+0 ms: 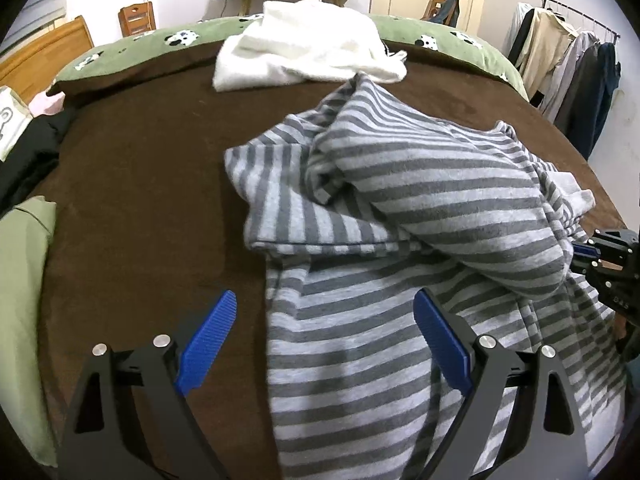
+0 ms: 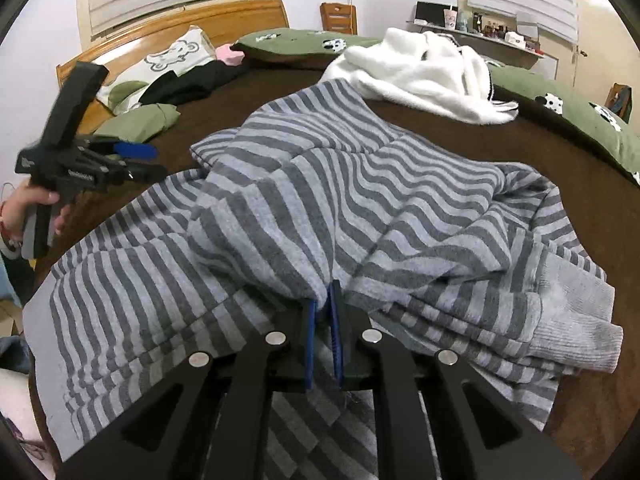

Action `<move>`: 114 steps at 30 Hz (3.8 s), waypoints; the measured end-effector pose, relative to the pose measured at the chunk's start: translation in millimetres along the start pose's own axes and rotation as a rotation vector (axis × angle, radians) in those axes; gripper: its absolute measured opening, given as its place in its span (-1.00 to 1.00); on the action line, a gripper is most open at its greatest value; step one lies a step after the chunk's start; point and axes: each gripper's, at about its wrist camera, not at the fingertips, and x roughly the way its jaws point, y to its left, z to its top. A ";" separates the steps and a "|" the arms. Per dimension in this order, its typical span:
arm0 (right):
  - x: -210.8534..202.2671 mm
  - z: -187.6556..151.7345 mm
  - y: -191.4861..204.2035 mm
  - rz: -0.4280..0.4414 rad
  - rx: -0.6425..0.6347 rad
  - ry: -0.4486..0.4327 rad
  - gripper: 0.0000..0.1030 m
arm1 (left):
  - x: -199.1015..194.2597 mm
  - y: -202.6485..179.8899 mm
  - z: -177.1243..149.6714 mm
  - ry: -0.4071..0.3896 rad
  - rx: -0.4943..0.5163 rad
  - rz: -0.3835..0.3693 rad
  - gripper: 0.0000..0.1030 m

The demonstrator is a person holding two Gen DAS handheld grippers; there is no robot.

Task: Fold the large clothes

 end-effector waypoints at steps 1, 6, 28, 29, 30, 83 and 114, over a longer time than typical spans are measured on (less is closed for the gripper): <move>-3.7 0.9 -0.8 0.009 0.016 -0.015 -0.75 | 3.6 -2.1 1.4 -0.003 -0.002 -0.007 0.72; -27.6 5.3 -18.7 0.039 0.145 -0.079 -0.11 | 3.2 -5.1 14.6 -0.048 -0.035 -0.049 0.72; 5.4 6.3 -106.4 -0.037 0.676 -0.066 -0.86 | 55.2 -22.3 78.7 0.004 -0.063 -0.142 0.72; 3.4 5.5 -104.6 -0.051 0.671 -0.071 -0.87 | 57.4 -22.2 77.1 0.012 -0.064 -0.142 0.72; -0.4 4.2 -102.3 -0.069 0.666 -0.079 -0.87 | 57.9 -22.3 76.2 0.016 -0.067 -0.142 0.71; -37.3 -4.7 27.2 -0.196 0.289 0.015 0.46 | 0.3 -35.6 -4.0 0.009 0.025 -0.113 0.84; -164.5 -192.8 71.1 -0.066 0.806 -0.014 0.65 | -94.3 15.3 -182.0 0.160 -0.165 -0.101 0.87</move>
